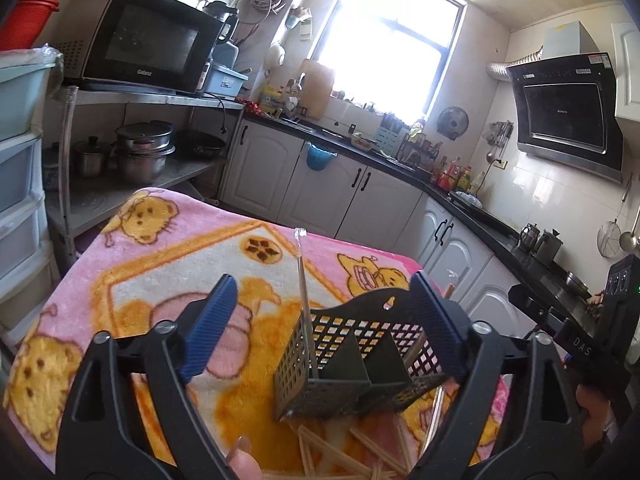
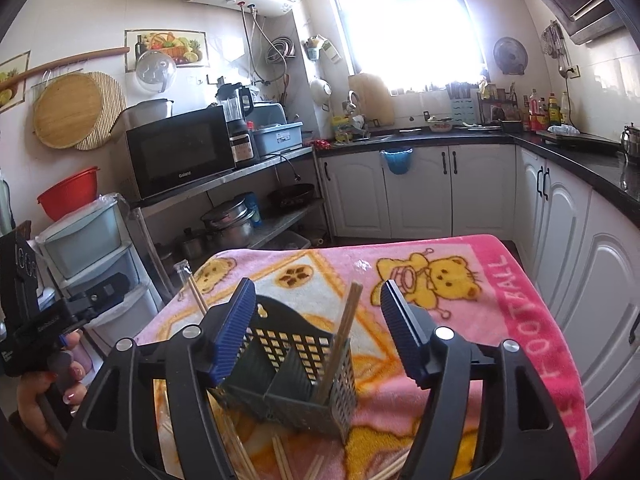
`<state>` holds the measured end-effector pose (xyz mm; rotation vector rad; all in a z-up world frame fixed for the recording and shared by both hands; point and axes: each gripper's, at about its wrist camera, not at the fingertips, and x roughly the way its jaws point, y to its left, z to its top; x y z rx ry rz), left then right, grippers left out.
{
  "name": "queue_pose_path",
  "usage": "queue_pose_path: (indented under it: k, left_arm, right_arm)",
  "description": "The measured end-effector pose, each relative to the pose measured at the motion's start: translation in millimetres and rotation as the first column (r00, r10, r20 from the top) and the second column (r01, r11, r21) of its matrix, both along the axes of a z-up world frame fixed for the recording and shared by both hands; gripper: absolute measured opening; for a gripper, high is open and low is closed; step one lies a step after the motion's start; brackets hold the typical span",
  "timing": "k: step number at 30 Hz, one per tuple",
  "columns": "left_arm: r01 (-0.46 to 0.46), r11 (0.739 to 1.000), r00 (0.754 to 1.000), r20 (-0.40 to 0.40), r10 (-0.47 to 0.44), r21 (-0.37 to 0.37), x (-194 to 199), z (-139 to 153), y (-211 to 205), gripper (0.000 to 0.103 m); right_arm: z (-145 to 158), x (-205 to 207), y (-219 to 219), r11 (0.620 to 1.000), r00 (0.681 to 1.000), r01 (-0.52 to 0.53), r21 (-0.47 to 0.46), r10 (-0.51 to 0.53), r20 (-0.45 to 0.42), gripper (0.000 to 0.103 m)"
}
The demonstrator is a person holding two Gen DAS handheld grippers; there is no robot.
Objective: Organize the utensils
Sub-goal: 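Move both open tools back over the scattered chopsticks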
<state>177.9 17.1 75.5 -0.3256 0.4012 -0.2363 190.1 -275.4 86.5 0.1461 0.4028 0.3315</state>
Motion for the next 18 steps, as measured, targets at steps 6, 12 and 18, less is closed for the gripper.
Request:
queue_pose_path:
  k: [6, 12, 18]
  left_arm:
    - [-0.003, 1.000, 1.000, 0.007, 0.003, 0.000, -12.6, -2.5, 2.0, 0.092]
    - [-0.008, 1.000, 1.000, -0.004, 0.008, -0.016, -23.7, -9.1, 7.0, 0.092]
    - [-0.019, 1.000, 1.000, -0.022, 0.018, -0.022, -34.3, -16.5, 13.3, 0.092]
  right_arm:
    - [-5.8, -15.5, -2.0, 1.000, 1.000, 0.007, -0.013, -0.007, -0.004, 0.071]
    - [-12.8, -29.9, -1.4, 1.000, 1.000, 0.000, -0.028, 0.000, -0.015, 0.072]
    - [-18.1, -42.1, 6.2, 0.999, 0.999, -0.026, -0.042, 0.025, -0.024, 0.073]
